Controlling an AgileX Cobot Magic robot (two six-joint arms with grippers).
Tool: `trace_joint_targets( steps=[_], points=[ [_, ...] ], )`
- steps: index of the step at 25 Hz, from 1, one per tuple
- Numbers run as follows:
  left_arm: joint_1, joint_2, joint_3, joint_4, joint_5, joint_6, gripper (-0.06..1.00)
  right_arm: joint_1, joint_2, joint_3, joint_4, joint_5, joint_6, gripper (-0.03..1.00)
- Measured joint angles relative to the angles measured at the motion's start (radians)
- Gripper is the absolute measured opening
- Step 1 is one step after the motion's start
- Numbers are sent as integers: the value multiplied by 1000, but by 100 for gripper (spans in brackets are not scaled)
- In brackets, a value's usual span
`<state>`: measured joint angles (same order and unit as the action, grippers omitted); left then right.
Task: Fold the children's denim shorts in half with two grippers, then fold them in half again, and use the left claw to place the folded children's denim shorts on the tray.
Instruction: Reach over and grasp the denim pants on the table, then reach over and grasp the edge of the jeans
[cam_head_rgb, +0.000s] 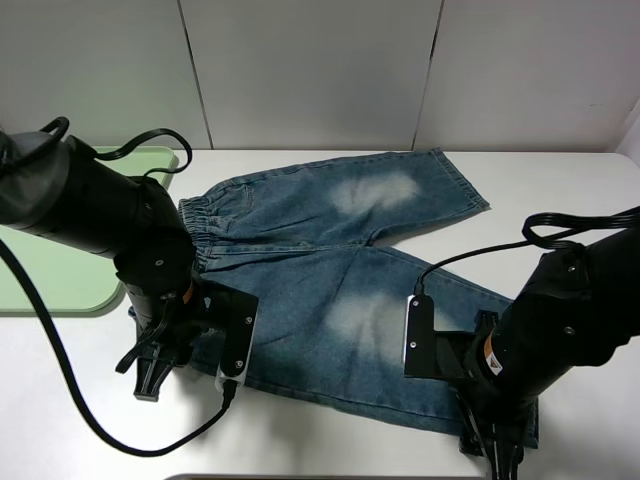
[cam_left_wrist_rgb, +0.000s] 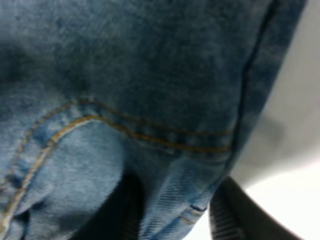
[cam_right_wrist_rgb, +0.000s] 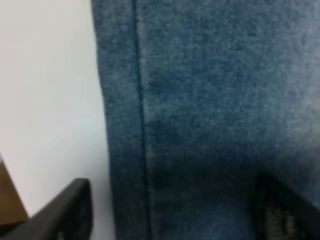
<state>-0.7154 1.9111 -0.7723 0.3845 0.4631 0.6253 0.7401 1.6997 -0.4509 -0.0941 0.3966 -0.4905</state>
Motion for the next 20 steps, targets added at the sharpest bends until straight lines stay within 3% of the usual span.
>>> trace_joint_targets(
  steps=[5,11,20],
  points=[
    [0,2,0,21,-23,-2,9,0,0,0,0,-4,0,35],
    [0,2,2,29,-26,-3,4,-2,0,-2,-20,-26,8,-1],
    [0,2,2,30,-29,-4,4,-2,0,-2,-22,-26,26,-3]
  ],
)
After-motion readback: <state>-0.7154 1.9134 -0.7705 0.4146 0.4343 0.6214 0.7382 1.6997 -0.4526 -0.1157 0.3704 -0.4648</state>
